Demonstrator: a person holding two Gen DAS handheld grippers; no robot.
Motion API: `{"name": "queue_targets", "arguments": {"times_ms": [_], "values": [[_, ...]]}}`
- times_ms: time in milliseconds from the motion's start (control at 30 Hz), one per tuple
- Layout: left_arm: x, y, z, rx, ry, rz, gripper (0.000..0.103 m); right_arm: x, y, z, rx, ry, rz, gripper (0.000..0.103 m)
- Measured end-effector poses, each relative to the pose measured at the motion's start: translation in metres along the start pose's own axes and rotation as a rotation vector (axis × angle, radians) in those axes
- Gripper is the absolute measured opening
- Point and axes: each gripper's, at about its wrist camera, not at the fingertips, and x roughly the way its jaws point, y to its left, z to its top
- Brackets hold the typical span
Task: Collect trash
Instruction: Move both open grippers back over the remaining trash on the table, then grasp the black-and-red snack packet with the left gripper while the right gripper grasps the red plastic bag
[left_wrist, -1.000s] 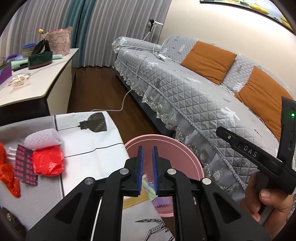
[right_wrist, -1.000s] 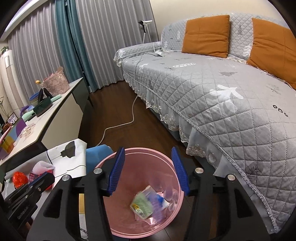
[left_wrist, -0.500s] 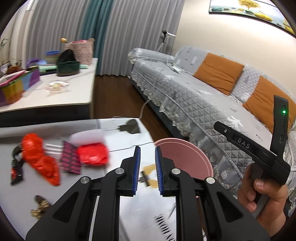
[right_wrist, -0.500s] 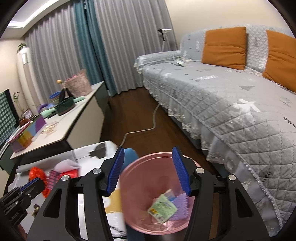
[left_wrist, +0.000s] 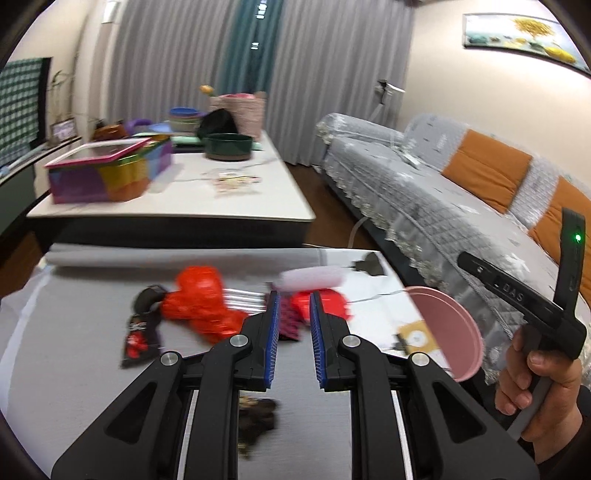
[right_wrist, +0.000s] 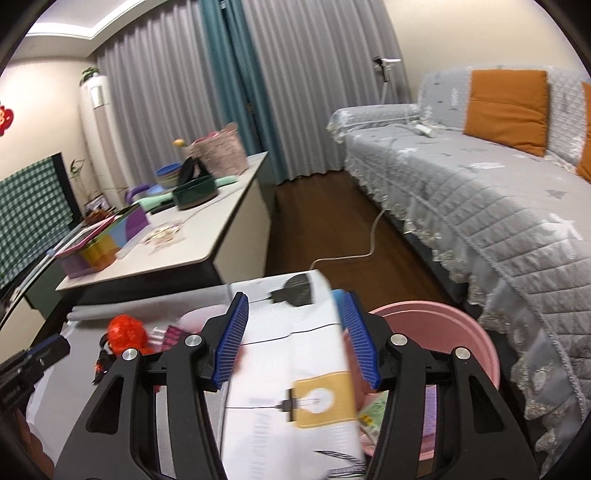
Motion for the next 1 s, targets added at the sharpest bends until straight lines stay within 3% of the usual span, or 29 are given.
{"name": "queue_targets", "arguments": {"times_ms": [433, 533, 800, 1000], "values": [[0.04, 0.082, -0.026, -0.095, 0.041, 0.158, 0.018, 0.067, 0.049, -0.026, -0.077, 0.11, 0.044, 0.054], [0.051, 0.101, -0.03, -0.134, 0.061, 0.191, 0.026, 0.084, 0.057, -0.032, -0.091, 0.144, 0.055, 0.055], [0.075, 0.133, -0.038, -0.208, 0.128, 0.27, 0.056, 0.123, 0.071, -0.045, -0.107, 0.217, 0.082, 0.08], [0.088, 0.145, -0.044, -0.248, 0.178, 0.307, 0.059, 0.142, 0.078, -0.051, -0.122, 0.26, 0.093, 0.085]]}}
